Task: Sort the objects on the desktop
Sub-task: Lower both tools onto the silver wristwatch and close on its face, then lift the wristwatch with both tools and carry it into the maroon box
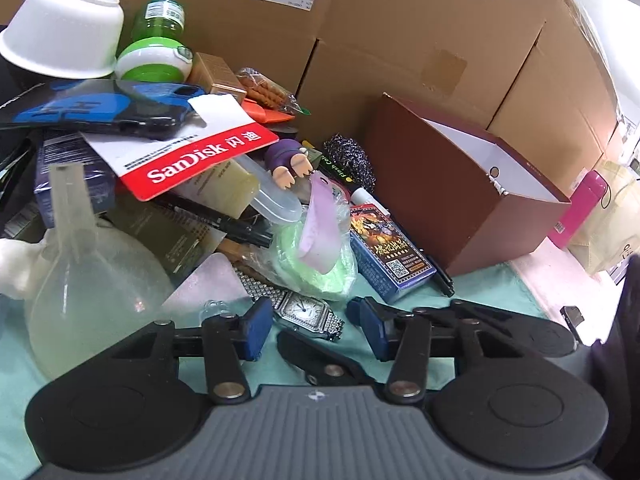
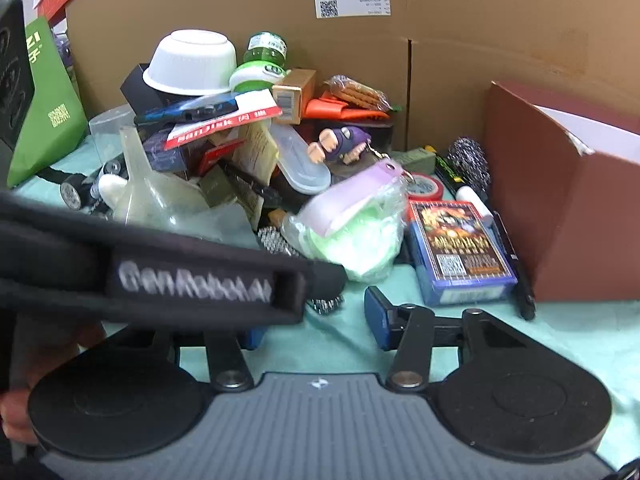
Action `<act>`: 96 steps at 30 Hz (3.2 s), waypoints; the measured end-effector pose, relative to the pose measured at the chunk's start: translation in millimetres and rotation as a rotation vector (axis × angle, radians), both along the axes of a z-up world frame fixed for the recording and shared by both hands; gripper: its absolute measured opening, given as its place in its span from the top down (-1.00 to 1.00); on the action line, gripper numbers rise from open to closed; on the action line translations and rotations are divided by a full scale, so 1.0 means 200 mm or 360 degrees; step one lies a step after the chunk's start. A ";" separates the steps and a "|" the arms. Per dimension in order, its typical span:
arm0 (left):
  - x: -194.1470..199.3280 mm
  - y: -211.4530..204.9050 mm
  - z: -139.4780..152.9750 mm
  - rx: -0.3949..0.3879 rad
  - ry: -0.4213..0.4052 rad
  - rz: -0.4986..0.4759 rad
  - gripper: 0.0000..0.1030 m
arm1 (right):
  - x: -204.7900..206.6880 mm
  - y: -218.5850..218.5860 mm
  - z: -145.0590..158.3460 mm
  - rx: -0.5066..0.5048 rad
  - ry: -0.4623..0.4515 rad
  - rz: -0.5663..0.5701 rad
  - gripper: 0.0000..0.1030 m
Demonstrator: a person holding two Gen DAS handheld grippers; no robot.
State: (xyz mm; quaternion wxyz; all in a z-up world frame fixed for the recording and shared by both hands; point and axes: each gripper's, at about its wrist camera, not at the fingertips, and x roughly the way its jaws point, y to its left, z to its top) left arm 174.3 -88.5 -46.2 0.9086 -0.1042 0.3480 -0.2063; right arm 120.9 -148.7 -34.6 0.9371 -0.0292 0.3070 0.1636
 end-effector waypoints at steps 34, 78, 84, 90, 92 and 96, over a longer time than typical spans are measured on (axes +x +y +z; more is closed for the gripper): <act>-0.21 -0.20 0.01 0.0121 0.0086 -0.0211 0.20 | -0.44 -0.13 0.02 0.0016 0.0011 -0.0054 0.42; -0.05 -0.54 0.83 -0.0095 -0.0552 -0.0256 0.58 | -0.31 -0.40 0.72 -0.0142 -0.0678 -0.0269 0.49; 0.19 -0.66 0.82 -0.0145 -0.0526 -0.0250 0.58 | -0.06 -0.57 0.78 -0.0149 -0.0647 -0.0260 0.49; 0.46 -0.76 0.69 -0.0151 -0.0381 -0.0297 0.97 | 0.22 -0.72 0.70 -0.0050 -0.0508 -0.0196 0.50; 0.54 -0.78 0.63 -0.0139 -0.0325 -0.0264 0.98 | 0.30 -0.74 0.65 -0.0053 -0.0455 -0.0166 0.51; 0.65 -0.84 0.53 -0.0048 -0.0299 -0.0248 0.98 | 0.45 -0.74 0.55 -0.0154 -0.0384 -0.0149 0.61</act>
